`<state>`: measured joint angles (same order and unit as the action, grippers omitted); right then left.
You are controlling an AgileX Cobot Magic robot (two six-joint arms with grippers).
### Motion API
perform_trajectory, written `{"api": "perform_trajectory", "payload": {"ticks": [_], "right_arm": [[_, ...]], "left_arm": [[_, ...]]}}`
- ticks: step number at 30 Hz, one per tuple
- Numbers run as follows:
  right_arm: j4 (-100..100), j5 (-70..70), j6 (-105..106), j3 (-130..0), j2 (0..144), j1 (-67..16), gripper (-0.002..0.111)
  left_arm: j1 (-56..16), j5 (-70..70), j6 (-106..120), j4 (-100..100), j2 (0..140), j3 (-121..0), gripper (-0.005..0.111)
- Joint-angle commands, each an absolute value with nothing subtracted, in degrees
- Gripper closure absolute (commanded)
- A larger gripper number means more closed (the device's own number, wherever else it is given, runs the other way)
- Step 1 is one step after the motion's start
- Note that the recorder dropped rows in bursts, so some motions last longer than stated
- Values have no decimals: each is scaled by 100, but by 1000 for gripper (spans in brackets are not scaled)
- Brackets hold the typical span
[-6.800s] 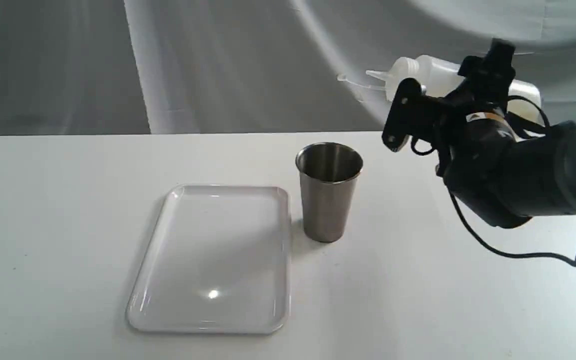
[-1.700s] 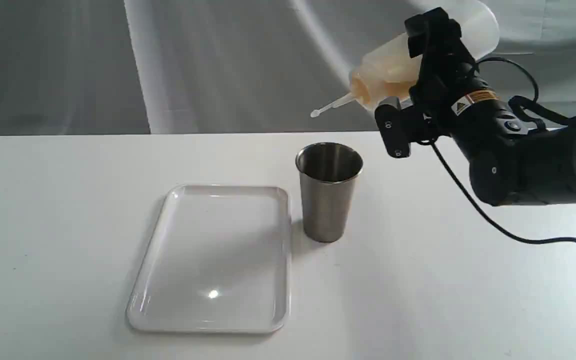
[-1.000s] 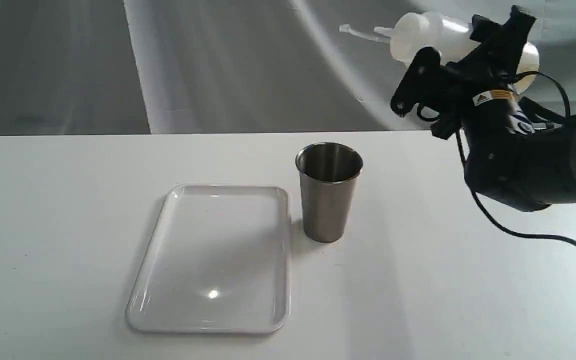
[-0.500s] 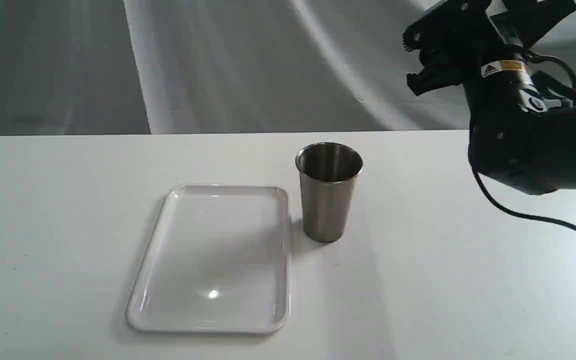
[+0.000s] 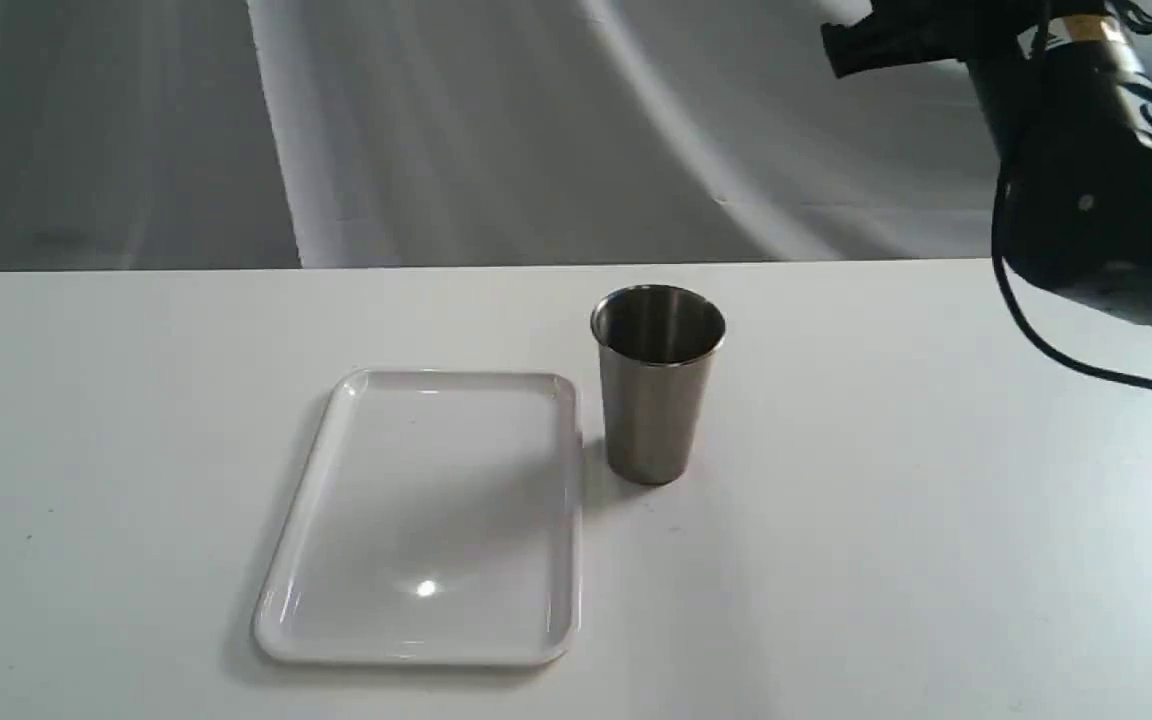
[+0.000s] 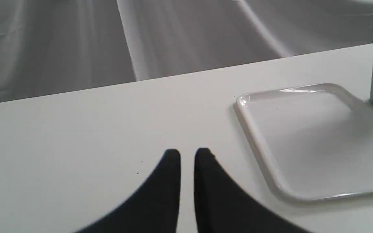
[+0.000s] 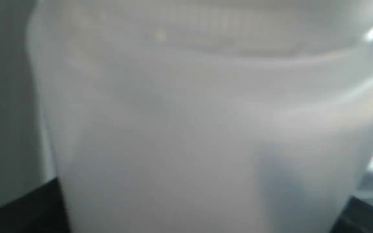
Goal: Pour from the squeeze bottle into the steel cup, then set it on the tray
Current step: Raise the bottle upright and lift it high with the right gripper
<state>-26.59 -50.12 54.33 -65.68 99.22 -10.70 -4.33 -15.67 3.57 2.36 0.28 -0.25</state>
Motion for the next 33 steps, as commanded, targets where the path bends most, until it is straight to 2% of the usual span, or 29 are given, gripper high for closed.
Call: {"api": "perform_trajectory", "payload": {"ticks": [1,11,21,26,33], "right_arm": [[-2069,-5047,4661,-6611,9695,-1077,106],[-639,-3467,1711,-6611,9228,-1077,106],[894,-3140,-915,-6611,9213,-1077,106],[1803,-2927,-1438,-6611,9060,-1137,106],[2021,-2999,-1869,-6611,9025,-1415,106]], "left_arm": [[-466,-1522,348,233,0,0,98],[-466,-1522,348,233,0,0,98],[-466,-1522,348,233,0,0,98],[-466,-1522,348,233,0,0,98],[-466,-1522,348,233,0,0,98]]}}
